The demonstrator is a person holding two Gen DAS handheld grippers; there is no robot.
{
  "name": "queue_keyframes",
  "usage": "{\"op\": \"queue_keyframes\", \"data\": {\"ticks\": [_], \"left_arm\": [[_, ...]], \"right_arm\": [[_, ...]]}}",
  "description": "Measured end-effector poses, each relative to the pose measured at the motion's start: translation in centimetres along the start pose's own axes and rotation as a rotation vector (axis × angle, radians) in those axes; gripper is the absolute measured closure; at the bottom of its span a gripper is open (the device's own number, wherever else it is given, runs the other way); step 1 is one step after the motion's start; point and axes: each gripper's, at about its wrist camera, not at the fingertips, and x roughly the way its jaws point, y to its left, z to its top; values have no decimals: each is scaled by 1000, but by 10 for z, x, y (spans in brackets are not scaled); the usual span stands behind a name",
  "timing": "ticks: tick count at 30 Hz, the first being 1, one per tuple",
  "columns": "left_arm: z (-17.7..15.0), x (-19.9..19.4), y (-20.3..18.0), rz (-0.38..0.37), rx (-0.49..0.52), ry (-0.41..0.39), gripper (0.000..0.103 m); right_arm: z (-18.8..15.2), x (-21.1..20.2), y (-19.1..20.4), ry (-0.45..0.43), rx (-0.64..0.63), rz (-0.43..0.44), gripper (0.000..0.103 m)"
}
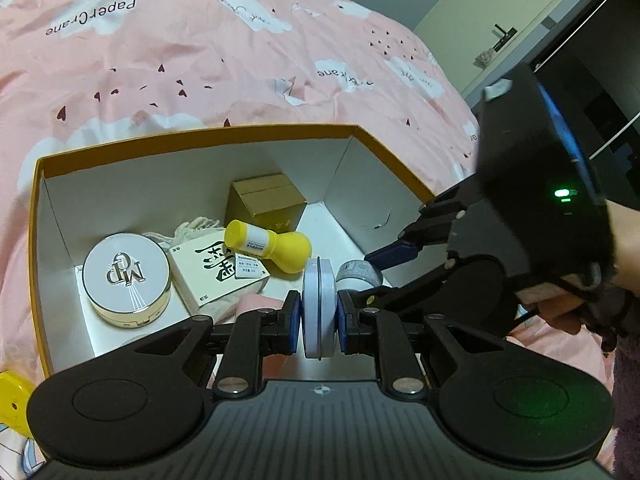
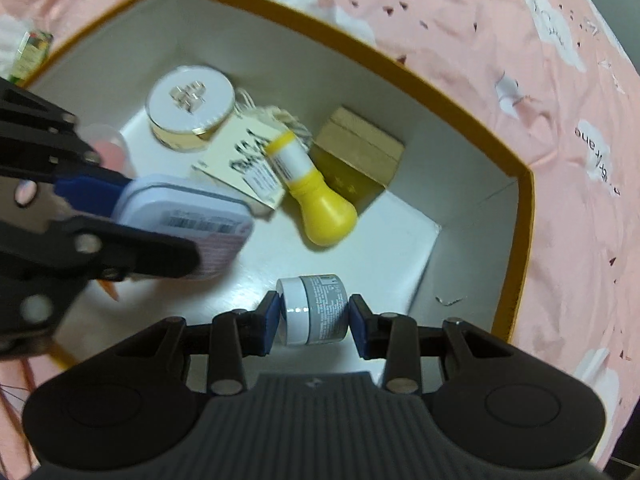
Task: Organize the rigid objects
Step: 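Carry the jar and soap box into the orange box and release both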
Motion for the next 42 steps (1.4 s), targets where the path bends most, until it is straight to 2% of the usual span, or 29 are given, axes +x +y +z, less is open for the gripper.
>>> {"op": "queue_keyframes", "data": {"ticks": [5,9,16,18,25,34,42], "left_arm": [[2,3,-5,-6,17,17,83],[5,10,-6,4,15,52,83],[6,16,-10,3,22,68,83],[6,17,-11,1,19,74,83],[6,21,-15,-27,6,92,83],[5,27,-16,20,20,133,83],[4,25,-16,45,26,126,75]], "right_arm": [[2,16,-4,70,-20,-21,66],[1,22,-3,84,-29,-15,66],[-3,17,-2,62,-36,-26,64],[-5,11,-2,39,-35,-28,58],[-11,-9,-2,-10,-49,-70,53],[-9,-9,3,-20,-73,-116,52],[-9,-11,5,-21,-77,-135,52]]}}
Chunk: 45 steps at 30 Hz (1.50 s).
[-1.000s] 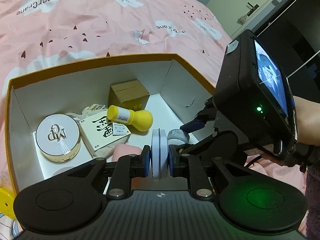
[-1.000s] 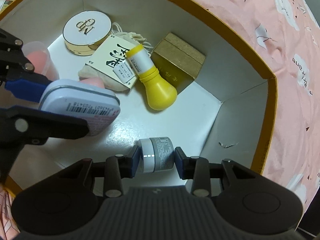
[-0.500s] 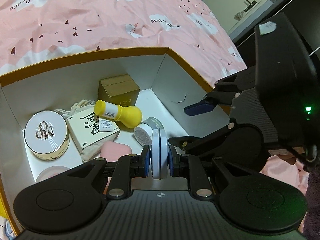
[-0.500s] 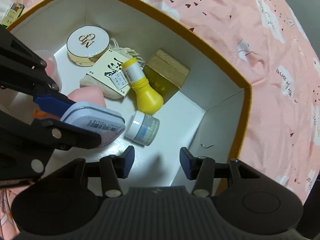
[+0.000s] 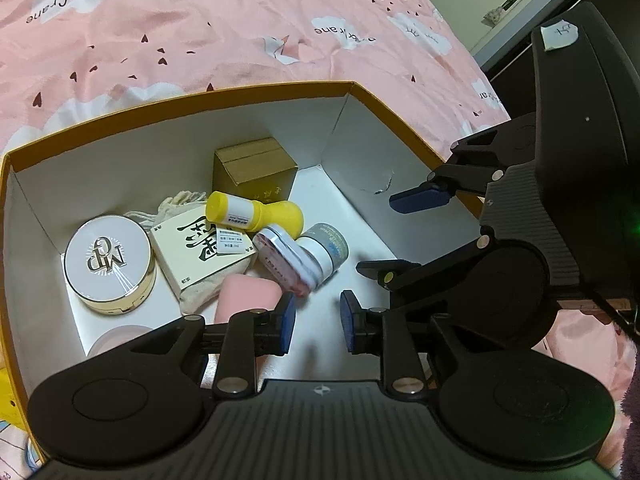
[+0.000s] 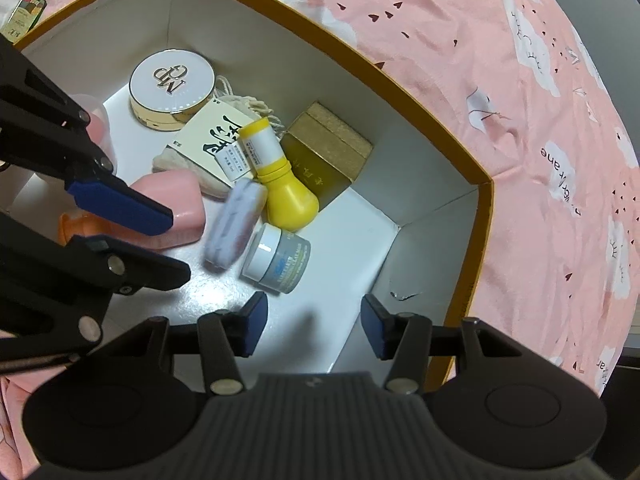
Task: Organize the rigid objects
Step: 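Carry the jar and soap box into the orange box and release both, then lift both open grippers out of the box toward the green bottle and tape measure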
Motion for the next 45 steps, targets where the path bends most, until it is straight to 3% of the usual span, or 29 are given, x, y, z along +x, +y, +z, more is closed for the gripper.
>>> {"op": "queue_keyframes", "data": {"ticks": [8,15,29,40,45], "left_arm": [[-3,-12,2,21,10,-63,64],[-10,-35,5,22,-7,-170,57],[-31,-105,9,166,45,-381,50],[-66,-161,41,227,-44,-501,48],[-83,-178,62,276,-83,-499,47]], "right_arm": [[0,-6,0,-20,8,-8,46],[0,-23,5,-78,27,-27,37],[15,-78,32,-288,36,-57,31],[41,-123,89,-483,-110,-11,30],[62,-130,114,-524,-190,24,30]]}}
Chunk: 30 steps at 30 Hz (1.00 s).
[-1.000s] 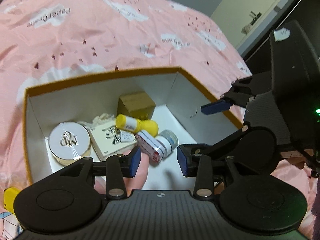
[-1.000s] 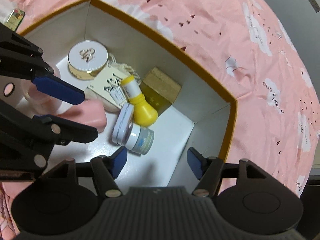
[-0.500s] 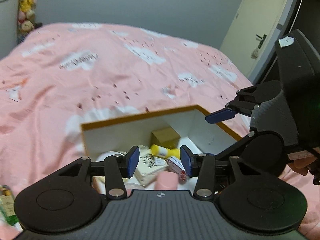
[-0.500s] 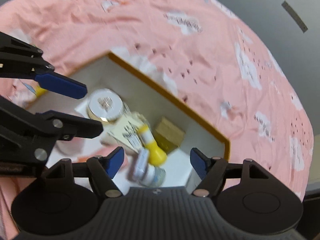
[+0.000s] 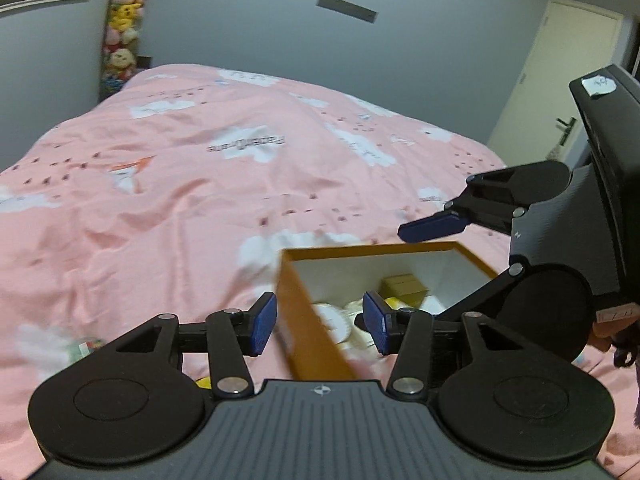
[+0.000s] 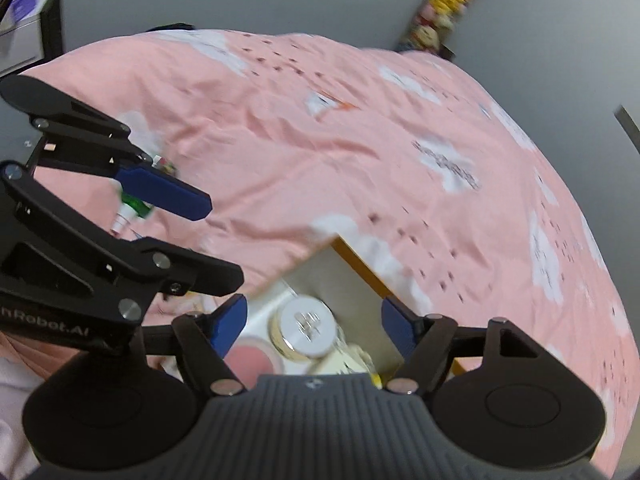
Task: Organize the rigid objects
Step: 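Lift both open grippers out of the box toward the green bottle and tape measure, then grasp the green bottle with the left gripper while the right gripper grasps the yellow tape measure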
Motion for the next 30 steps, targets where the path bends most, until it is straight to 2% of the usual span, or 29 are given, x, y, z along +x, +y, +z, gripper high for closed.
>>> {"op": "queue_keyframes", "data": {"ticks": [8,12,15,20,23,26,30], "left_arm": [[-14,-13,61,42,-74,85,46],[-14,-18,90,67,-81,117,46],[-15,-17,106,100,-71,147,46],[-15,-5,127,131,-30,221,46],[-14,6,141,130,-24,277,45],[-12,22,157,146,-29,336,37],[-9,46,178,154,-59,438,37]], "right_arm": [[33,17,46,-47,-145,98,29],[46,32,66,-25,-205,168,29],[53,49,79,22,-242,207,29],[57,90,95,155,-257,263,31],[61,115,102,225,-225,284,30],[64,136,107,276,-151,279,29],[63,160,115,348,-94,280,29]]}}
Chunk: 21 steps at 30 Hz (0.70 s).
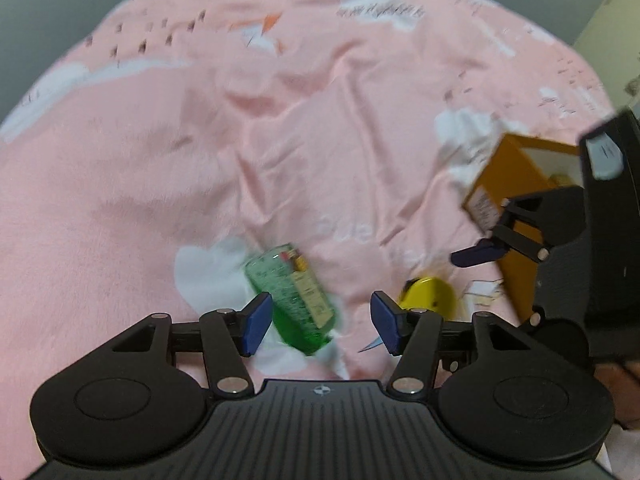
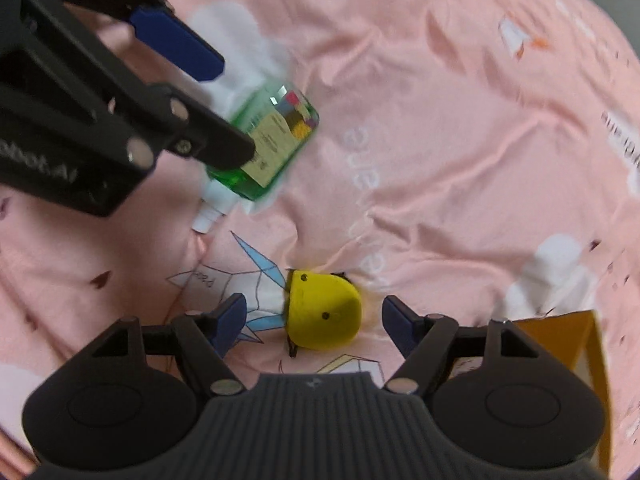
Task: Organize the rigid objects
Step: 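Grasp the green bottle with the left gripper while the right gripper grasps the yellow tape measure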
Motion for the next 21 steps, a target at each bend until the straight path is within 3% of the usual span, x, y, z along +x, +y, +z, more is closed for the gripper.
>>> {"op": "queue_keyframes", "data": {"ticks": [4,7,17,19,21], "left_arm": [[8,23,9,20,-12,99,39],[11,38,11,34,-8,143,49],[20,63,12,21,40,237,44],[21,66,10,-3,44,239,49],[19,65,7,-6,57,231,50]], "right_arm": [[4,24,-4,65,52,-12,30],[7,33,-6,77,62,-30,30],[14,51,2,130,45,-20,31],[13,55,5,138,40,-26,39],[15,57,8,139,30,-36,53]]}}
